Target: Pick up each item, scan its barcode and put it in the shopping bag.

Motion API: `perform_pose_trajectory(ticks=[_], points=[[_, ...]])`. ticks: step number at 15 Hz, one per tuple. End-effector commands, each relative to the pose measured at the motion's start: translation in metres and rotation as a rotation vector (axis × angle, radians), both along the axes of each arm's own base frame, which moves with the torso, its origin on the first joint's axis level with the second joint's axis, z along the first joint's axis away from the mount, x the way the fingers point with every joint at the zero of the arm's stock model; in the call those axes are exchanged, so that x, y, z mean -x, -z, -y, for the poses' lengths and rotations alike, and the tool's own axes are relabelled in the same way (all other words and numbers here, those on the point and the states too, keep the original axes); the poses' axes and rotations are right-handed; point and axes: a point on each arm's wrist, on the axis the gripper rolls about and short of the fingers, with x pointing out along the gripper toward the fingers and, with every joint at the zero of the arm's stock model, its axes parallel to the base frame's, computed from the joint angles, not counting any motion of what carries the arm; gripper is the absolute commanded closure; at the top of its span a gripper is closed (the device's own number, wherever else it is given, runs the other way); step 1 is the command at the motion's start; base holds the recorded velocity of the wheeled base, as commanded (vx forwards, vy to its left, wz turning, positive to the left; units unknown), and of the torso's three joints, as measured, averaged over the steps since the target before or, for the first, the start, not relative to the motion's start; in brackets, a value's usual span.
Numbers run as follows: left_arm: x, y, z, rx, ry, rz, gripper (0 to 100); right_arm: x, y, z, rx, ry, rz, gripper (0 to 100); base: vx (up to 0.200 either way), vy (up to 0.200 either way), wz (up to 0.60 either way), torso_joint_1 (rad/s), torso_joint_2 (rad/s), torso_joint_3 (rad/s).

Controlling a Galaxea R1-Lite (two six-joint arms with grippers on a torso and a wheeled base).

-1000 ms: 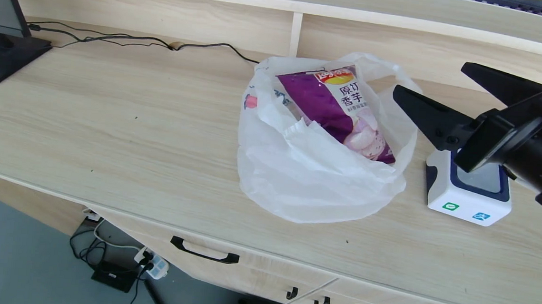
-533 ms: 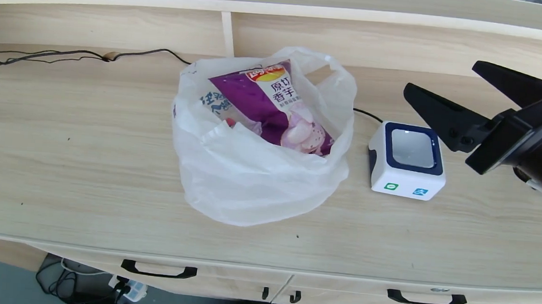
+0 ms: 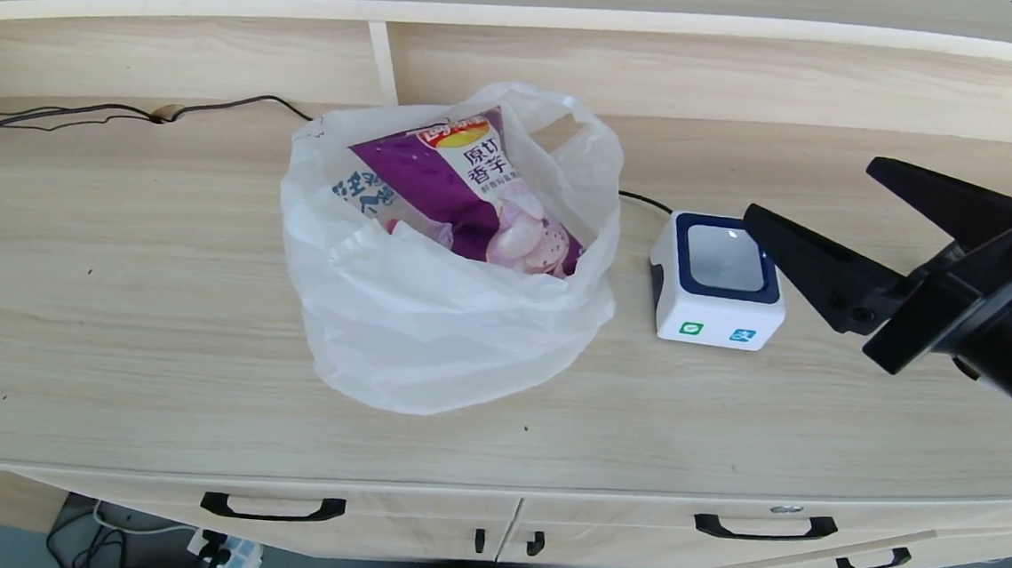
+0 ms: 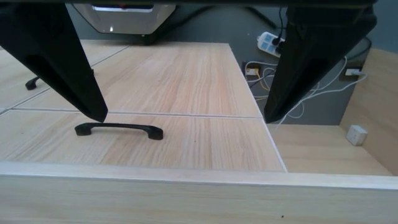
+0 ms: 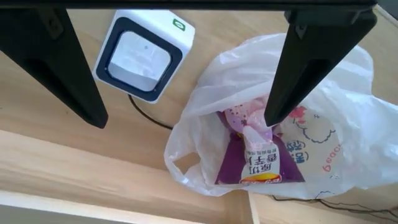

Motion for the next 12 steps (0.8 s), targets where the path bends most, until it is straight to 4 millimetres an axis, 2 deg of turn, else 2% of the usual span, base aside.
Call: perform_pose_trajectory(ticks=[1, 3, 6, 7, 9, 12], points=[[0.0, 0.0, 0.0, 0.0, 0.0, 0.0, 0, 0.012, 0.012, 0.011, -0.021, -0.001, -0.035, 0, -0.2, 0.0, 0.0, 0.002, 0.01, 0.002], [0.0, 0.0, 0.0, 0.0, 0.0, 0.0, 0, 0.019, 0.016, 0.018, -0.041, 0.018, -0.05, 0, -0.2, 0.0, 0.0, 0.014, 0.01, 0.0], [0.0, 0.0, 0.0, 0.0, 0.0, -0.004, 0, 0.016, 0.024, 0.035, -0.082, 0.1, -0.085, 0, 0.0, 0.0, 0.0, -0.017, -0.01, 0.004], [0.0, 0.0, 0.0, 0.0, 0.0, -0.004, 0, 0.013, 0.031, 0.052, -0.08, 0.201, -0.098, 0, 0.0, 0.0, 0.0, 0.0, 0.0, 0.0], [0.0, 0.0, 0.0, 0.0, 0.0, -0.004, 0, 0.013, 0.044, 0.077, -0.087, 0.337, -0.121, 0, 0.0, -0.2, 0.0, 0.017, 0.01, 0.002], [0.0, 0.0, 0.0, 0.0, 0.0, -0.004, 0, 0.012, 0.045, 0.083, -0.116, 0.369, -0.131, 0, 0.0, -0.2, 0.0, 0.003, 0.0, -0.001]])
